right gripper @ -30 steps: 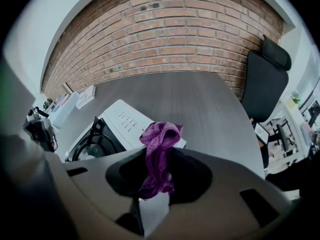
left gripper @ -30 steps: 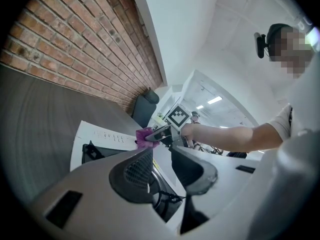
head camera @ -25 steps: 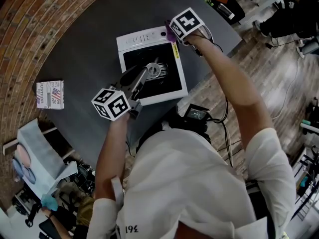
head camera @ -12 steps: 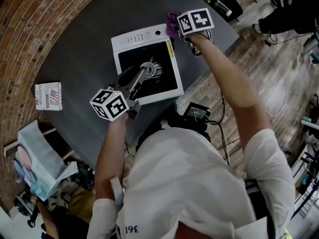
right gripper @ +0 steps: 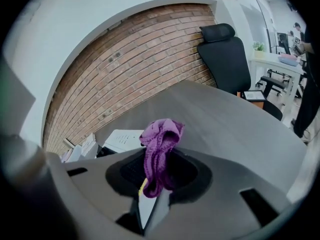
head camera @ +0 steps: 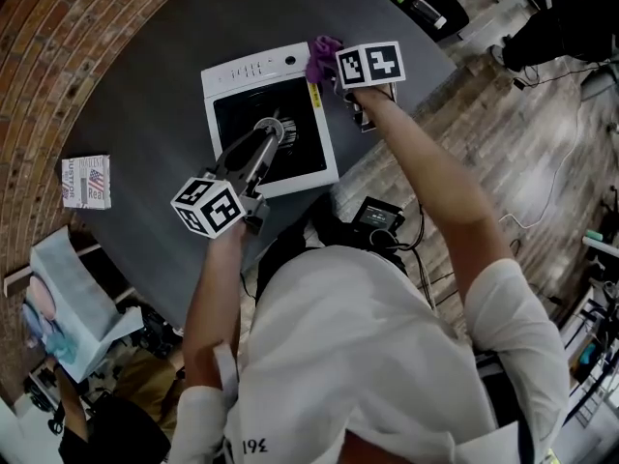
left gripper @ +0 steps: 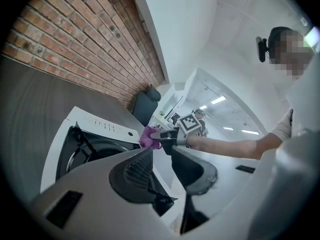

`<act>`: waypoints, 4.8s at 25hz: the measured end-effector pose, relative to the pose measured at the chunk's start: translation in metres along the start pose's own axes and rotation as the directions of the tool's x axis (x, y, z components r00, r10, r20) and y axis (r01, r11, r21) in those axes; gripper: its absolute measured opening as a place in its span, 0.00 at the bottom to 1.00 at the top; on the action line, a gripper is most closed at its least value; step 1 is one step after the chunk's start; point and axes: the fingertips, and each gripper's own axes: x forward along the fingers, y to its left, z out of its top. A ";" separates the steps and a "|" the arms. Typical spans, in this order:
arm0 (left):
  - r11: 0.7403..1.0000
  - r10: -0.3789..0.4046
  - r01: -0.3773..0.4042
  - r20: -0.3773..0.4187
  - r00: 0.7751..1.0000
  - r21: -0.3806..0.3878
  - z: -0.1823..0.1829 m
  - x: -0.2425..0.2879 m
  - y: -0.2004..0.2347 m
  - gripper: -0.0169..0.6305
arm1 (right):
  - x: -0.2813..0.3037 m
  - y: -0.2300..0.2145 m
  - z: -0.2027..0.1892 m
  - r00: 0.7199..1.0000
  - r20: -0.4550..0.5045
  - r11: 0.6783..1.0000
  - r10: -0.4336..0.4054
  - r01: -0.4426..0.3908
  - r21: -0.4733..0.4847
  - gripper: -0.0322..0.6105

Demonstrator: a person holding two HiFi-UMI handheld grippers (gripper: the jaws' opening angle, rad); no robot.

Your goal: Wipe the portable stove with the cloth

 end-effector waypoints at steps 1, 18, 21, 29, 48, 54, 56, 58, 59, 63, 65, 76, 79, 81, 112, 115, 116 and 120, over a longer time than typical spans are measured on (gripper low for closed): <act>1.000 0.003 -0.003 0.000 1.000 -0.002 -0.002 0.001 -0.001 0.20 | -0.001 0.002 -0.002 1.000 0.002 1.000 0.005 -0.005 -0.007 0.23; 1.000 -0.028 0.028 -0.012 1.000 -0.003 -0.015 -0.007 -0.015 0.20 | -0.017 0.031 -0.022 0.996 0.051 0.997 0.066 -0.068 0.034 0.23; 0.999 -0.039 0.038 -0.021 0.999 -0.009 -0.019 -0.014 -0.015 0.20 | -0.021 0.039 -0.027 0.996 0.059 0.996 0.068 -0.071 0.051 0.23; 0.998 -0.061 0.061 -0.026 0.998 0.001 -0.021 -0.030 -0.021 0.20 | -0.022 0.057 -0.044 0.991 0.087 0.985 0.098 -0.109 0.134 0.23; 0.991 -0.133 0.133 -0.055 0.990 -0.008 -0.043 -0.058 -0.030 0.20 | -0.044 0.074 -0.103 0.998 0.051 0.999 0.032 -0.033 0.023 0.23; 0.987 -0.163 0.162 -0.061 0.985 -0.017 -0.053 -0.068 -0.033 0.20 | -0.055 0.074 -0.119 0.999 0.042 1.000 -0.015 0.016 -0.016 0.23; 0.985 -0.172 0.171 -0.062 0.983 -0.017 -0.055 -0.072 -0.034 0.20 | -0.059 0.074 -0.125 0.999 0.041 0.999 -0.032 0.033 -0.014 0.23; 0.983 -0.181 0.181 -0.060 0.982 -0.019 -0.056 -0.076 -0.035 0.20 | -0.063 0.074 -0.130 0.998 0.041 0.999 -0.051 0.052 -0.018 0.23; 0.982 -0.186 0.185 -0.059 0.981 -0.020 -0.057 -0.078 -0.035 0.20 | -0.065 0.074 -0.132 0.997 0.042 0.998 -0.059 0.060 -0.019 0.23; 0.979 -0.204 0.203 -0.057 0.977 -0.022 -0.060 -0.084 -0.034 0.20 | -0.071 0.077 -0.138 0.995 0.048 0.996 -0.086 0.087 -0.018 0.23; 0.978 -0.210 0.209 -0.058 0.976 -0.021 -0.061 -0.087 -0.035 0.20 | -0.074 0.077 -0.140 0.994 0.050 0.995 -0.100 0.102 -0.024 0.23; 0.981 -0.193 0.193 -0.030 0.981 -0.009 -0.052 -0.093 -0.032 0.20 | -0.094 0.067 -0.158 0.996 0.012 0.992 -0.083 0.084 -0.090 0.22; 0.983 -0.183 0.182 -0.020 0.983 -0.025 -0.053 -0.088 -0.031 0.20 | -0.109 0.061 -0.165 0.997 0.004 0.992 -0.077 0.077 -0.101 0.22; 0.983 -0.180 0.179 -0.022 0.983 -0.029 -0.056 -0.082 -0.034 0.20 | -0.122 0.053 -0.168 0.996 0.000 0.987 -0.089 0.088 -0.138 0.22; 0.988 0.116 -0.112 0.028 0.993 -0.103 -0.107 -0.059 -0.073 0.20 | -0.030 0.003 -0.103 0.993 -0.115 0.881 -0.027 -0.031 -0.473 0.22; 0.985 0.138 -0.134 0.027 0.990 -0.111 -0.112 -0.057 -0.074 0.20 | -0.021 0.008 -0.104 0.992 -0.127 0.854 -0.019 -0.049 -0.517 0.22; 0.984 0.144 -0.140 0.027 0.989 -0.114 -0.114 -0.056 -0.074 0.20 | -0.019 0.010 -0.105 0.991 -0.130 0.845 -0.015 -0.057 -0.532 0.22; 0.980 0.161 -0.158 0.020 0.987 -0.121 -0.120 -0.050 -0.076 0.20 | -0.015 0.018 -0.112 0.989 -0.144 0.819 0.020 -0.099 -0.566 0.22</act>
